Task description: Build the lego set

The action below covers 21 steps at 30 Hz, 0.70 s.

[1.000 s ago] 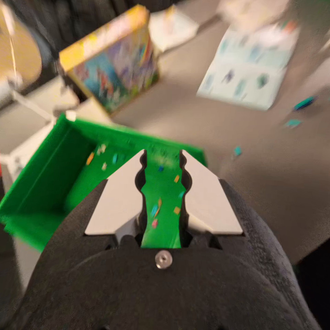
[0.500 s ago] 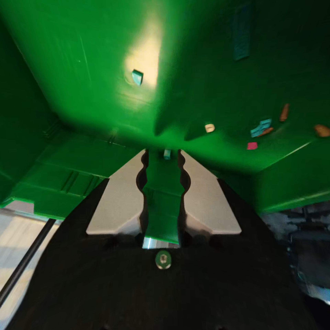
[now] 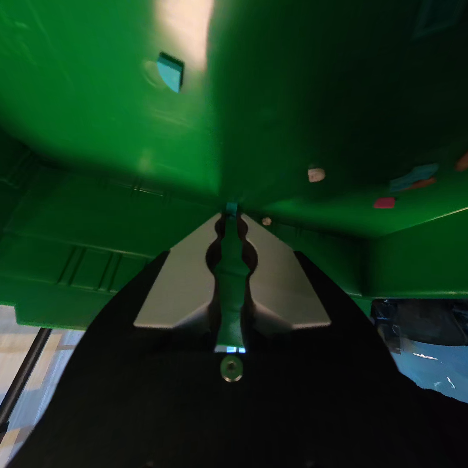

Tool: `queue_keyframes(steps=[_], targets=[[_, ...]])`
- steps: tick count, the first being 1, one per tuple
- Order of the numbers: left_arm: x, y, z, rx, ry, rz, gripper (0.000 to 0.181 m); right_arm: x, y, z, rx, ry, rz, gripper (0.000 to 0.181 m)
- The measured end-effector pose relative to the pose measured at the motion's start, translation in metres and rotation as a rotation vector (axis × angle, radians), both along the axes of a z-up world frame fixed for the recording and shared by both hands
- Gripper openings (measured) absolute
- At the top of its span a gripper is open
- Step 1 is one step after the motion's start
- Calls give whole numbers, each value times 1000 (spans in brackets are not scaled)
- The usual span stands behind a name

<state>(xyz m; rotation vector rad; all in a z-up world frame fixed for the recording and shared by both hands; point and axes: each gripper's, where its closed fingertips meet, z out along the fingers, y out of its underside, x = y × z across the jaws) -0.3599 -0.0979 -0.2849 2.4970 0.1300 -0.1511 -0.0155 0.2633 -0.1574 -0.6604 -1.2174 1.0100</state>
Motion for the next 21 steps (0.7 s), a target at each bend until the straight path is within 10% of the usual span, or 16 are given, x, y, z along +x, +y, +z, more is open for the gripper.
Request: queue_keyframes(steps=[9,15,21], targets=[[4,42,62,282,197,-217,7,4,-3,5,47,21,-5,16],[66,122,160,653,507,-592,7,9,-11,10,111,41,5,15],[138,160,167,724,540,-791,7,19,-7,8,144,36,6,15]])
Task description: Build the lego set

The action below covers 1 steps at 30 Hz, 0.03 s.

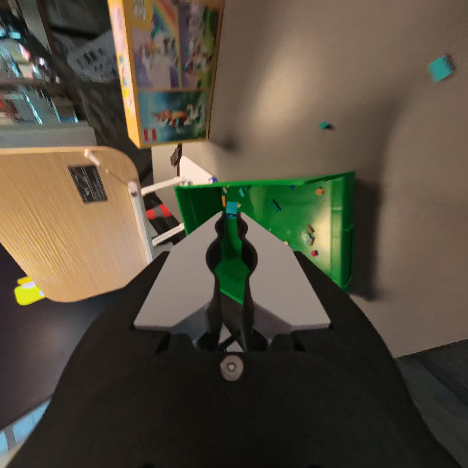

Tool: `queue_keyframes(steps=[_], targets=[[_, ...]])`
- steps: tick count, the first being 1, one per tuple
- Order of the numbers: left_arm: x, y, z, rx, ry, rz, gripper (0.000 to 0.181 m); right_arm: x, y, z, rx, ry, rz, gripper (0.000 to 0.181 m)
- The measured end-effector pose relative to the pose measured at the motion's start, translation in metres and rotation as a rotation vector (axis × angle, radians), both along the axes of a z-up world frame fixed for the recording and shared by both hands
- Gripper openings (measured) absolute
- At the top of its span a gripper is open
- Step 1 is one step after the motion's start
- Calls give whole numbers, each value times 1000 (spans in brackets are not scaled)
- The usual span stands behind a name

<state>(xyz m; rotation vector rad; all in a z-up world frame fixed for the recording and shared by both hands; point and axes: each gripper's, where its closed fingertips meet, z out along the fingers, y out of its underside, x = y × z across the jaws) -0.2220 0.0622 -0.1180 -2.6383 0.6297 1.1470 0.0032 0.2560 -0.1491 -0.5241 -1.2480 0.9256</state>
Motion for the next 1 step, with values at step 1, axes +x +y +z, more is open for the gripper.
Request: queue_keyframes(steps=[1], targets=[[12,5,-7,-6,-8,-32,7,2,3,0,2,-1,-6,15]])
